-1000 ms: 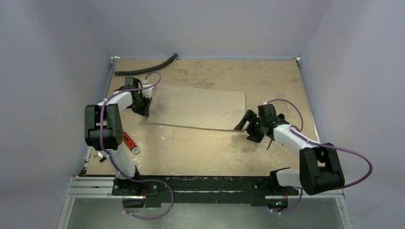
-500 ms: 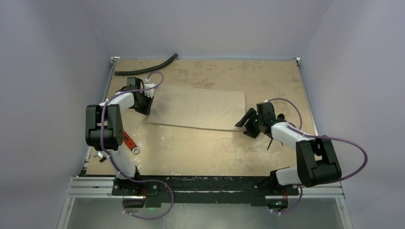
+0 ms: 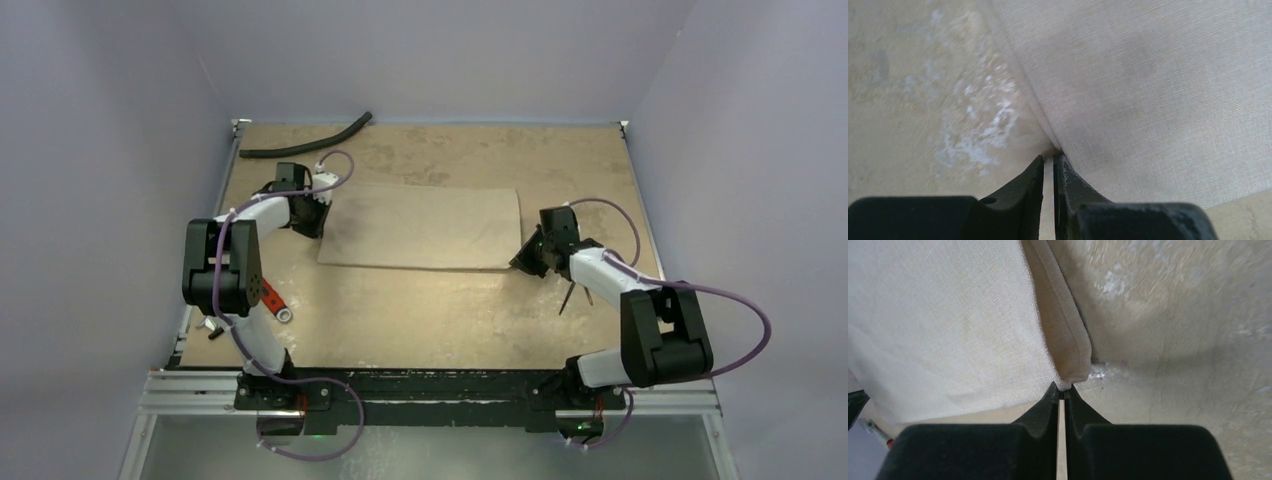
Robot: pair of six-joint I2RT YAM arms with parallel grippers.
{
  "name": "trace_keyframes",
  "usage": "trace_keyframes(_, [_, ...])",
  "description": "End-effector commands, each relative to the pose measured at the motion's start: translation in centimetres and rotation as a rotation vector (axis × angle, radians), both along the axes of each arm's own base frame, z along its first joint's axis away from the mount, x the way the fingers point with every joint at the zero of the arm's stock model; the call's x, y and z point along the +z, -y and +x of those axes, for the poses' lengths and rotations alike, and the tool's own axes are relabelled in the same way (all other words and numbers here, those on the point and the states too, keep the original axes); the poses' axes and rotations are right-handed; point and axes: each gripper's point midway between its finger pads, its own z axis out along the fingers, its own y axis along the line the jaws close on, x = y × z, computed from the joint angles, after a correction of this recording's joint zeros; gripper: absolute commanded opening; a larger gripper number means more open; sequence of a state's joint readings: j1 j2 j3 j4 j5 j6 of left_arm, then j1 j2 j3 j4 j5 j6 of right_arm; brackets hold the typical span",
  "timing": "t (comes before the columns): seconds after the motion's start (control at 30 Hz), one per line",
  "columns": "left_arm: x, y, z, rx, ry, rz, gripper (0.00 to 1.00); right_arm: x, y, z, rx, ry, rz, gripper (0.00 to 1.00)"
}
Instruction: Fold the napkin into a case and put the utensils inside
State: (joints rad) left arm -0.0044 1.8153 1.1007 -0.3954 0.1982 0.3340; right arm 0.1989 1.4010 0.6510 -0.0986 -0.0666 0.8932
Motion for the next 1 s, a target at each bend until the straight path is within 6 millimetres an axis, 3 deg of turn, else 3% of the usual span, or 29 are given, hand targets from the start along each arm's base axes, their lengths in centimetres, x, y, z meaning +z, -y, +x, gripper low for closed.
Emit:
trace_keyframes(0.0, [-4.2, 4.1, -6.0, -0.111, -0.209, -0.049, 0.12, 1.6, 2.8, 1.1, -0.024, 0.024, -0.129, 0.06])
trace_keyframes(0.13, [-4.2, 5.5, -6.9, -0.141, -0.223, -0.070, 0.12, 1.9, 4.4, 1.3, -0.030, 0.024, -0.199, 0.06])
trace_keyframes(0.27, [-3.9, 5.4, -6.9, -0.142, -0.217, -0.061, 0.11, 3.3, 4.7, 2.7, -0.002, 0.088, -0.235, 0.07])
trace_keyframes(0.4, [-3.9, 4.3, -6.7, -0.129, -0.211, -0.026, 0.10, 4.8, 3.2, 4.1, 0.067, 0.133, -0.225, 0.07])
trace_keyframes(0.57, [-3.7, 1.4, -5.4, -0.051, -0.177, 0.034, 0.08, 6.3, 1.1, 5.1, 0.131, 0.163, -0.246, 0.08])
trace_keyframes(0.7, [-2.4, 0.0, -3.8, -0.004, -0.146, 0.022, 0.08, 6.0, 0.1, 5.1, 0.171, 0.144, -0.267, 0.09])
trace_keyframes(0.87, [0.5, 0.6, -2.3, -0.010, -0.099, -0.040, 0.09, 6.0, -0.9, 5.0, 0.198, 0.146, -0.263, 0.11])
trace_keyframes(0.97, [0.3, 1.0, -2.6, -0.022, -0.114, -0.061, 0.09, 6.7, -2.2, 5.4, 0.229, 0.162, -0.260, 0.12])
